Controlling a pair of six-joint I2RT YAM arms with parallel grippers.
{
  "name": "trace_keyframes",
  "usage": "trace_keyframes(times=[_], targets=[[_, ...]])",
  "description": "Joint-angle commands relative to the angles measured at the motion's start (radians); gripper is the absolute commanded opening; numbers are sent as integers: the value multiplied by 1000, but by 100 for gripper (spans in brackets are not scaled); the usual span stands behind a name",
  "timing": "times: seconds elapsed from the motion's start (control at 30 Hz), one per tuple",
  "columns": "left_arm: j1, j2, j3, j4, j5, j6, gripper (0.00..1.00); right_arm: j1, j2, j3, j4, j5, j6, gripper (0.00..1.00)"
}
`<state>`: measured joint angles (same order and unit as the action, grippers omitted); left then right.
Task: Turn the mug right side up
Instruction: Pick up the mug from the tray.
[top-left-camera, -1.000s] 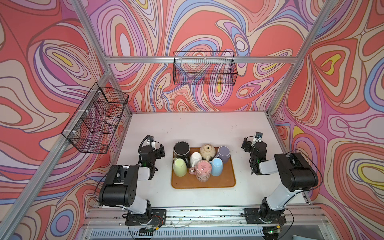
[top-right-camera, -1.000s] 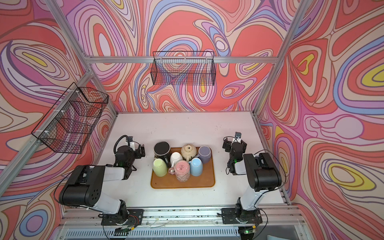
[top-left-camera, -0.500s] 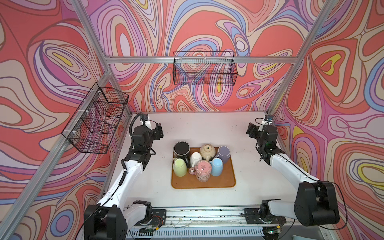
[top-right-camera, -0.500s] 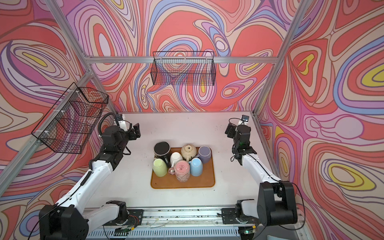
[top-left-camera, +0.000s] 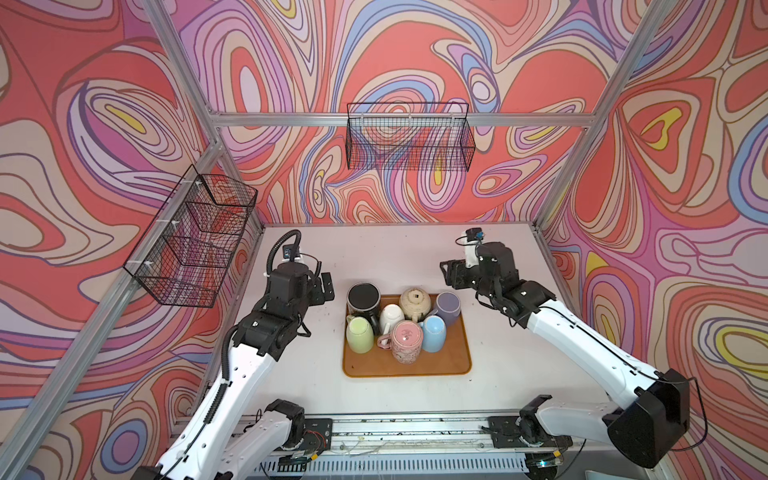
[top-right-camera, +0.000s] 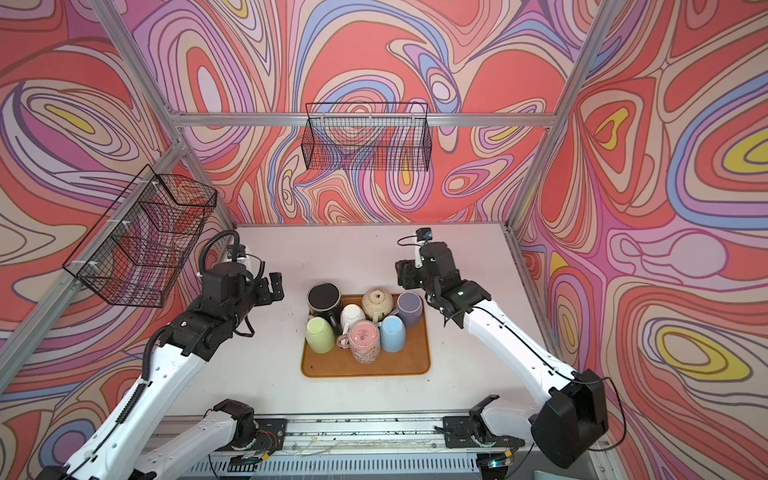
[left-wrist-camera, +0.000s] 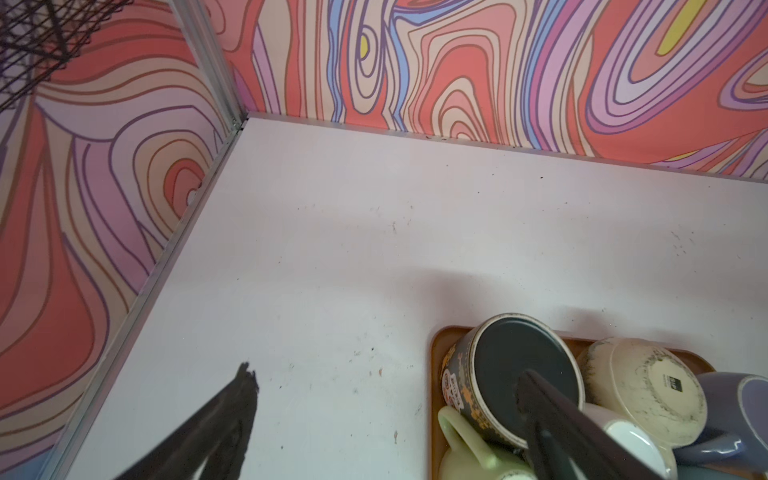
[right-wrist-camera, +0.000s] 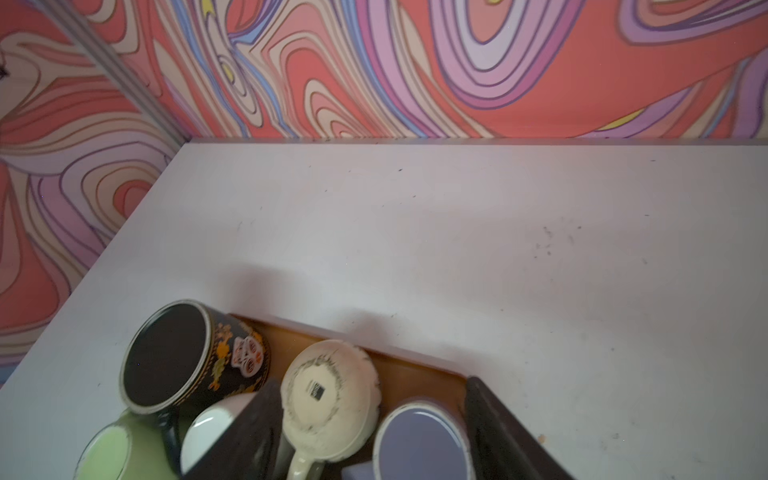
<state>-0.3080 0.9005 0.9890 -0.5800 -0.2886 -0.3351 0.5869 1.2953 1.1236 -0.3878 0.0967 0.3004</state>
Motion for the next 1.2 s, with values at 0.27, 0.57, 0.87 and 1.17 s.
trace_keyframes(times=[0.27,0.57,0.87,1.17], targets=[[-3,-164,1,-192,1,-202,100,360,345,295,-222,150,100,54],[-3,-255,-71,-204,61,-234,100,421,550,446,-306,153,125,36],[-3,-268,-97,-196,84,-216,100,431,625,479,-335,136,131,35],[-2,-271,-87,-203,91,-197,100,430,697,525,-336,128,126,37]])
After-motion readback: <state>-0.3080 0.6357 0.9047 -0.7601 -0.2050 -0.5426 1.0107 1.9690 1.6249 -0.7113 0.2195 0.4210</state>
